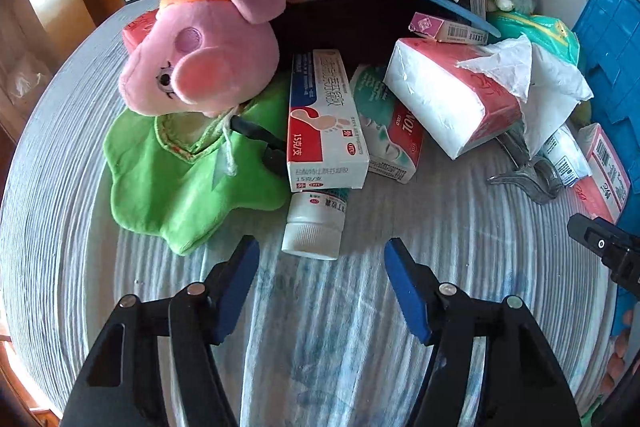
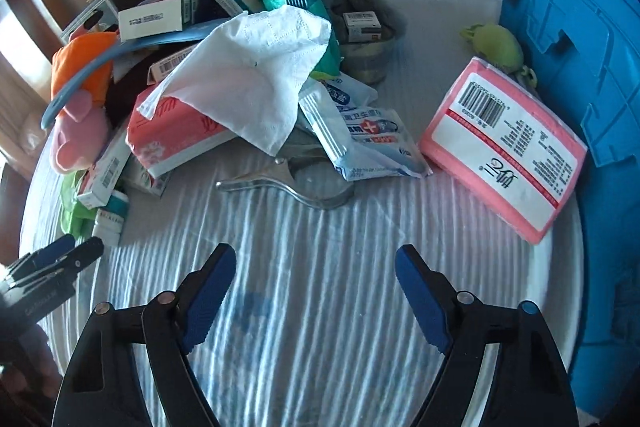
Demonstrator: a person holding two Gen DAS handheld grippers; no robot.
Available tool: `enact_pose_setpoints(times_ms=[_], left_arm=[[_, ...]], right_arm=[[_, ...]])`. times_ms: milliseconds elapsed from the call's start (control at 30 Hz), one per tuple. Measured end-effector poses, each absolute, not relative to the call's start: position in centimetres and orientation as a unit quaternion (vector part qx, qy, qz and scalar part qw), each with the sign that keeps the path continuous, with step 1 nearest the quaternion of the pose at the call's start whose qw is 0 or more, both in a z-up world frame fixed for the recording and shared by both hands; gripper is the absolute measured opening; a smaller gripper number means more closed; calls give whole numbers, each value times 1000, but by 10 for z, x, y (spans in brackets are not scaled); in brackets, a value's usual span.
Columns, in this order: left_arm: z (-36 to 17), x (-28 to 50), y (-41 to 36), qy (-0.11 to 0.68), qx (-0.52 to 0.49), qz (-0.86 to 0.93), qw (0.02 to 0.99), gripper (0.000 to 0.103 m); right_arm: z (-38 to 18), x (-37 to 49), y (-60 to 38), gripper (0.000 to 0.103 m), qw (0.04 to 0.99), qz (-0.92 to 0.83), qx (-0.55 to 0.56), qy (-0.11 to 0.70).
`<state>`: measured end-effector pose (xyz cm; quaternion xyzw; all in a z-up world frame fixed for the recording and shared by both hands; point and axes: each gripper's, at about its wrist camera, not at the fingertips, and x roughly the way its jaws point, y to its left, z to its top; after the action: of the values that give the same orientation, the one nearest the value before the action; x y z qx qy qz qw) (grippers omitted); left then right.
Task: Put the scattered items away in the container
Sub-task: 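Grasp the white ointment bottle with left tool while right tool grasps the metal clip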
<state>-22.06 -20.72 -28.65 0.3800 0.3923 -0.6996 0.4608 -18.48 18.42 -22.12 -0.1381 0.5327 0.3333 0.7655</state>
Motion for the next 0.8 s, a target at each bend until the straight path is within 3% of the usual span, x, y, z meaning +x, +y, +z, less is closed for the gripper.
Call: enact_pose_setpoints(times_ms=[400,433,500,567,800], left_arm=[[-312,-237,-240,383,398,-704,446,63],[-311,-238,-240,379,399,-704,449,58],[-310,-239,-240,374,397,-706,452,47],[-309,-237,-240,380,393,-705,451,37],[-307,-235,-216,391,394,-709,435,35]], right_arm=[[-258,-148,236,84,762,299,-123,561],[-259,-147,238,84,763,300,-119,560],[-260,-146,243,72,769,288,-136,554],[-261,-147,244,69,767,289,-147,553],[-261,-177,226,69,743,323,-182,557]])
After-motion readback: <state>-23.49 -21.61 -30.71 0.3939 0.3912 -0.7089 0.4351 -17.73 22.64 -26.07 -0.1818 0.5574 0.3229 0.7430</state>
